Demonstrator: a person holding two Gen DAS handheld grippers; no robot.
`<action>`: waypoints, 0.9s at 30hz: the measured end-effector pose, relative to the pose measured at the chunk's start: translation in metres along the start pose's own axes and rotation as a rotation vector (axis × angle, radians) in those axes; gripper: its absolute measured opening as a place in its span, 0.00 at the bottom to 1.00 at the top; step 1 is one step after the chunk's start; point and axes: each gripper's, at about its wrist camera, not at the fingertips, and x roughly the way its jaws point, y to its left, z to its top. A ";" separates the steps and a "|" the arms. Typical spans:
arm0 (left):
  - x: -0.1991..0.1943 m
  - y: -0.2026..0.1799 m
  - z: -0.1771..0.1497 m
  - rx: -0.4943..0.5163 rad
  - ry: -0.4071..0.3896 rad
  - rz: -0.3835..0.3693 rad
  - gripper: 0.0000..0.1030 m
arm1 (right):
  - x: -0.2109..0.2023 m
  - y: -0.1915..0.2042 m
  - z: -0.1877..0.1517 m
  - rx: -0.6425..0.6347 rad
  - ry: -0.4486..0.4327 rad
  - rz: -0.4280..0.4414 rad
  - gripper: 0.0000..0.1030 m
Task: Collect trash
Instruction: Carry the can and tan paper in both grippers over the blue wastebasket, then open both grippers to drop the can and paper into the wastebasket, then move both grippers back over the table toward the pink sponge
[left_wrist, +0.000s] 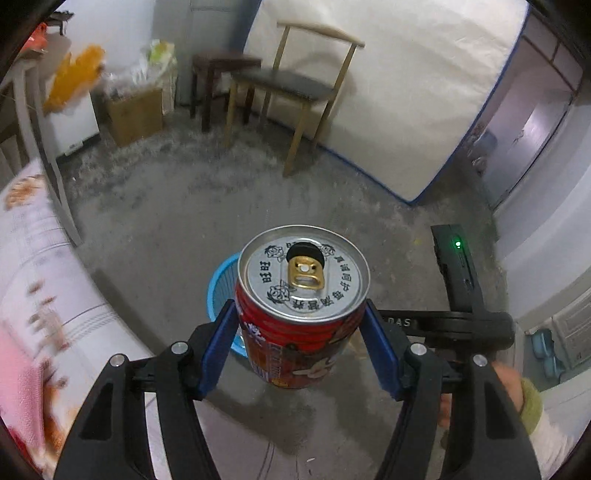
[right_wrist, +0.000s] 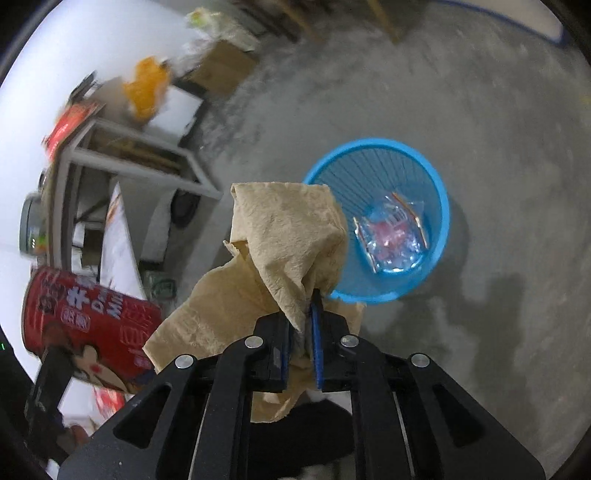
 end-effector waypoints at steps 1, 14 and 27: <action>0.007 0.003 0.002 -0.006 0.011 0.000 0.68 | 0.006 -0.002 0.007 0.009 0.001 0.000 0.24; -0.043 0.021 0.003 -0.072 -0.112 0.073 0.76 | 0.038 -0.011 0.026 -0.012 -0.048 -0.054 0.47; -0.183 0.055 -0.088 -0.135 -0.269 0.098 0.77 | -0.020 -0.007 -0.032 -0.043 -0.088 0.088 0.58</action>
